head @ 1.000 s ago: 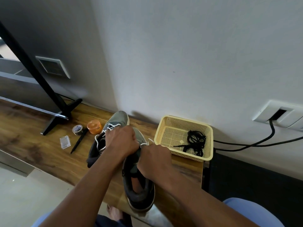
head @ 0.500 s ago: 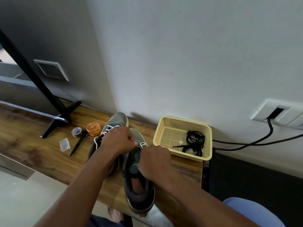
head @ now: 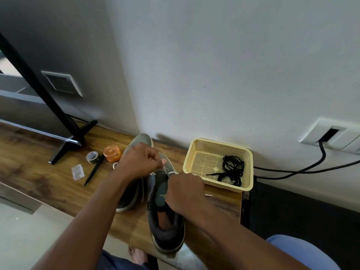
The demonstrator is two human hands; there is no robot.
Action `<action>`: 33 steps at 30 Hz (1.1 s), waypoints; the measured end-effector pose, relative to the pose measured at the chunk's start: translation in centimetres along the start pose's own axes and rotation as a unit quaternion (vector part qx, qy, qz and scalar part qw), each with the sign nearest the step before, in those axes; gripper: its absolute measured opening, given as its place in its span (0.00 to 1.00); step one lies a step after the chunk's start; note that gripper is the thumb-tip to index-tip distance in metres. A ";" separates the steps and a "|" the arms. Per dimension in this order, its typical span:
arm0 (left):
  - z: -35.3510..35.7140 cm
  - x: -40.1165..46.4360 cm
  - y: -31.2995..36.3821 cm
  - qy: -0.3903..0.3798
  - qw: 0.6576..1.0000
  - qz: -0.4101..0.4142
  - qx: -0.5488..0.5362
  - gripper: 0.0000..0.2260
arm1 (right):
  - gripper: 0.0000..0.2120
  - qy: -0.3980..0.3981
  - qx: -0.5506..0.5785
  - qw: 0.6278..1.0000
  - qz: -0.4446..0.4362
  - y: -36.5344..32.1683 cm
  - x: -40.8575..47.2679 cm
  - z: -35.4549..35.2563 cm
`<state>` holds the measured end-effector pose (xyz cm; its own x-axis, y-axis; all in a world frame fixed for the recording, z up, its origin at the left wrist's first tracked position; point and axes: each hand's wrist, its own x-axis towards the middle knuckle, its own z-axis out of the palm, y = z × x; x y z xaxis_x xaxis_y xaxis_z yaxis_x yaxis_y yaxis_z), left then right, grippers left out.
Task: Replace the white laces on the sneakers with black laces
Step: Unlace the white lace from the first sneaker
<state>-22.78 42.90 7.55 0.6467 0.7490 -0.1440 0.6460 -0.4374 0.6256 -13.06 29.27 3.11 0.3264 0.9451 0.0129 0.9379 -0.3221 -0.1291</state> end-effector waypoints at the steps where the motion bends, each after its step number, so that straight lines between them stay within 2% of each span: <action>1: 0.0 0.0 0.0 -0.006 0.995 0.019 -0.097 0.11 | 0.15 -0.001 0.001 1.000 0.000 0.0 0.0 0.0; 4: -0.3 0.0 0.4 -0.011 0.936 0.091 -0.339 0.09 | 0.14 -0.004 0.006 1.000 -0.003 -0.1 0.0 -0.1; 6: -0.6 -0.1 0.5 -0.020 0.927 0.096 -0.363 0.09 | 0.13 -0.005 0.009 1.000 -0.003 -0.1 0.1 -0.1; 7: -0.5 -0.2 0.5 -0.016 0.946 0.083 -0.313 0.11 | 0.12 -0.004 0.010 1.000 -0.003 0.0 0.1 -0.1; 9: -0.3 -0.4 0.1 -0.006 0.996 0.054 -0.075 0.19 | 0.11 0.000 0.016 1.000 0.001 0.0 0.1 0.0; 10: -0.2 -0.6 0.1 -0.012 0.998 0.042 0.049 0.22 | 0.11 0.001 0.018 1.000 0.003 -0.1 0.1 0.1; 11: -0.2 -0.7 0.1 -0.023 0.992 0.032 0.121 0.22 | 0.12 0.001 0.018 1.000 0.006 -0.1 0.2 0.1; 12: -0.4 -0.8 0.2 -0.030 0.991 0.030 0.131 0.20 | 0.14 0.001 0.016 1.000 0.008 -0.1 0.2 0.2; 14: -1.0 -1.1 0.8 -0.022 0.996 0.044 0.074 0.14 | 0.14 -0.001 0.008 1.000 0.008 -0.1 0.2 0.2; 16: -1.5 -1.2 1.4 0.002 0.998 0.059 -0.037 0.14 | 0.13 -0.006 0.003 1.000 0.003 -0.2 0.3 0.2; 18: -2.1 -1.5 1.7 0.000 0.983 0.063 -0.173 0.15 | 0.12 -0.011 0.004 1.000 0.002 -0.3 0.3 0.2; 20: -2.5 -1.7 1.5 -0.011 0.972 0.050 -0.230 0.12 | 0.13 -0.013 0.005 1.000 0.003 -0.3 0.3 0.2; 21: -2.6 -1.7 1.2 -0.003 0.982 0.042 -0.185 0.10 | 0.13 -0.014 0.005 1.000 0.003 -0.2 0.3 0.2; 23: -2.9 -1.7 0.4 0.016 0.999 0.022 0.041 0.10 | 0.15 -0.015 0.007 1.000 0.005 -0.1 0.3 0.2; 24: -2.9 -1.8 0.3 0.010 0.989 0.009 0.145 0.12 | 0.16 -0.015 0.008 1.000 0.007 0.0 0.4 0.2; 25: -2.9 -1.9 0.3 0.001 0.978 -0.005 0.210 0.14 | 0.17 -0.016 0.008 1.000 0.008 0.0 0.4 0.2; 27: -2.9 -2.0 0.5 -0.003 0.973 -0.023 0.230 0.14 | 0.17 -0.015 0.003 1.000 0.008 -0.1 0.4 0.3; 29: -3.1 -2.3 0.8 -0.012 0.986 -0.010 0.165 0.13 | 0.16 -0.012 -0.001 1.000 0.005 -0.3 0.4 0.4; 31: -3.3 -2.9 1.3 -0.042 0.999 0.028 0.005 0.13 | 0.15 -0.011 -0.006 1.000 0.004 -0.3 0.3 0.3; 33: -3.8 -3.6 2.2 -0.078 0.976 0.080 -0.185 0.10 | 0.14 -0.019 -0.008 1.000 0.004 -0.2 0.3 0.2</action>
<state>-25.24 41.19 12.37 0.7997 0.5885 -0.1190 0.3596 -0.3107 0.8798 -13.16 29.61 2.99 0.3291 0.9439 -0.0259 0.9373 -0.3299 -0.1128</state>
